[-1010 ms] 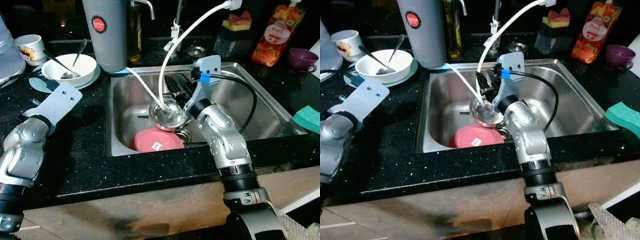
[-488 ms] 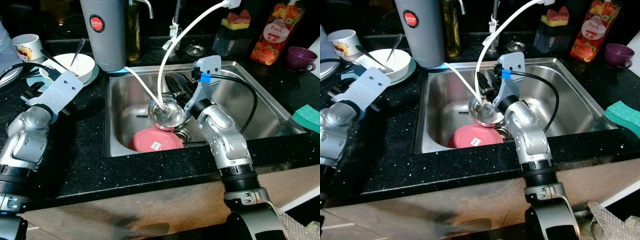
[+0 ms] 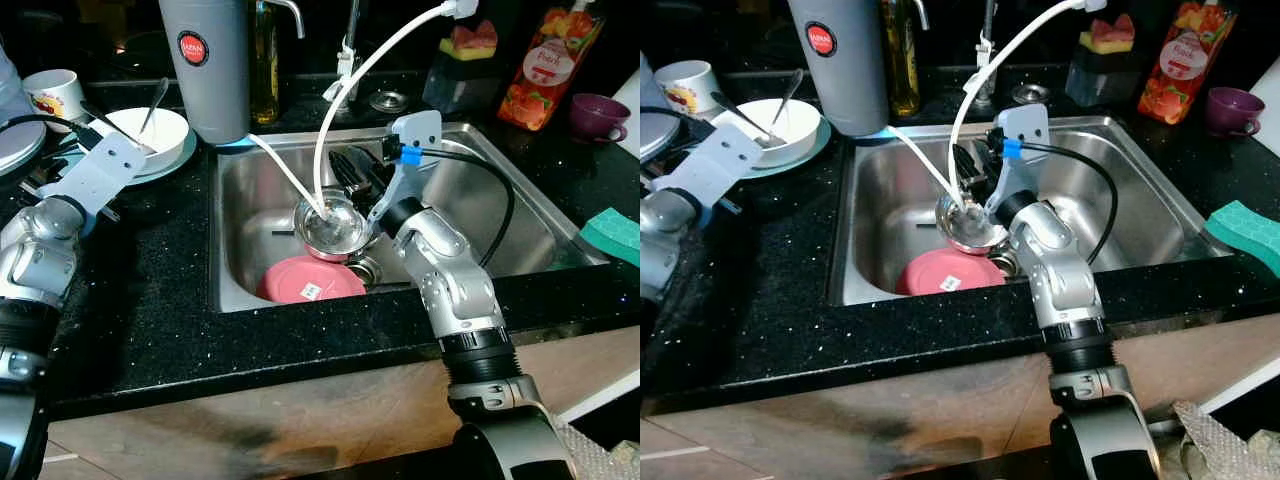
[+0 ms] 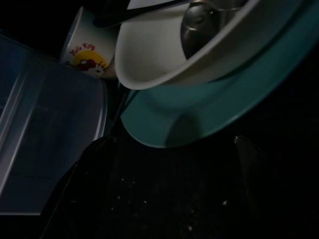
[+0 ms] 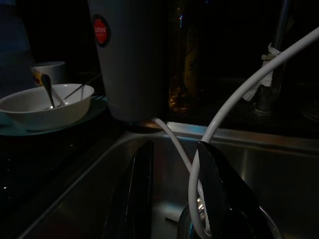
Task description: Kitchen organization
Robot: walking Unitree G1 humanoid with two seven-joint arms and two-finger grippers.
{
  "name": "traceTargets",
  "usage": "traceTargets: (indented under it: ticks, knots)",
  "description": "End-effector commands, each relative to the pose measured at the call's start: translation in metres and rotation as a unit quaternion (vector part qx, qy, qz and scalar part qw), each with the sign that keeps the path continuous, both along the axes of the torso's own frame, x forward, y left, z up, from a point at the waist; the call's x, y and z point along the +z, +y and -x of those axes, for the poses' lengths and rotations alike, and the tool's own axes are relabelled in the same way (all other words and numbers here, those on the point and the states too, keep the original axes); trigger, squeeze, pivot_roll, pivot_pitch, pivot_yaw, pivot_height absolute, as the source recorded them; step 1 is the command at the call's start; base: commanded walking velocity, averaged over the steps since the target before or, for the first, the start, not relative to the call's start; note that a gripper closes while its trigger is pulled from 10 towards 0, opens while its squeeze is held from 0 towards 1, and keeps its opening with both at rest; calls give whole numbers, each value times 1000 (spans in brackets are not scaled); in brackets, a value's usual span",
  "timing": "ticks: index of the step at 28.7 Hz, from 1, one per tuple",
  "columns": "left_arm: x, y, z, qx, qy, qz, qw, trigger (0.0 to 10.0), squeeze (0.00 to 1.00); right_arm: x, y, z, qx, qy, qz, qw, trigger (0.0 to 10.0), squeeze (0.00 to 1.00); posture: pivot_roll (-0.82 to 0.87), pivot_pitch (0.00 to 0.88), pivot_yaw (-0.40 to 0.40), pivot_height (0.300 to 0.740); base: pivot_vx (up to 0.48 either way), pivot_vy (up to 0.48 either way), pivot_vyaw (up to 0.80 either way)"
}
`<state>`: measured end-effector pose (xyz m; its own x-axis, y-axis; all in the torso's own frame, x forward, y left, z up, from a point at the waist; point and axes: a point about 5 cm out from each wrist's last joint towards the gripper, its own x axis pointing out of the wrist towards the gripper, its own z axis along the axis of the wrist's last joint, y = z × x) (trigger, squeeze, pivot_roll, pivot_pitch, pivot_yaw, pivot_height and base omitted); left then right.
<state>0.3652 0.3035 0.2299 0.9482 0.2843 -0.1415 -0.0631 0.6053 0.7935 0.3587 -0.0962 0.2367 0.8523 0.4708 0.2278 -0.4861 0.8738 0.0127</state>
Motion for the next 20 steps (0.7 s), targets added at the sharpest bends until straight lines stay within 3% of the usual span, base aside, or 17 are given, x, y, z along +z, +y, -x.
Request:
traceTargets:
  ticks: [1,20]
  knots:
    - [-16,6,2,12,35,-12,999,10000,0,1,-1,-1,1,5,-5,1000,10000,0,12,73,-51,740,0,0,0]
    - [-36,3,-9,-3,24,-34,999,10000,0,2,-2,0,0,6,-6,1000,10000,0,3,79,-47,740,0,0,0]
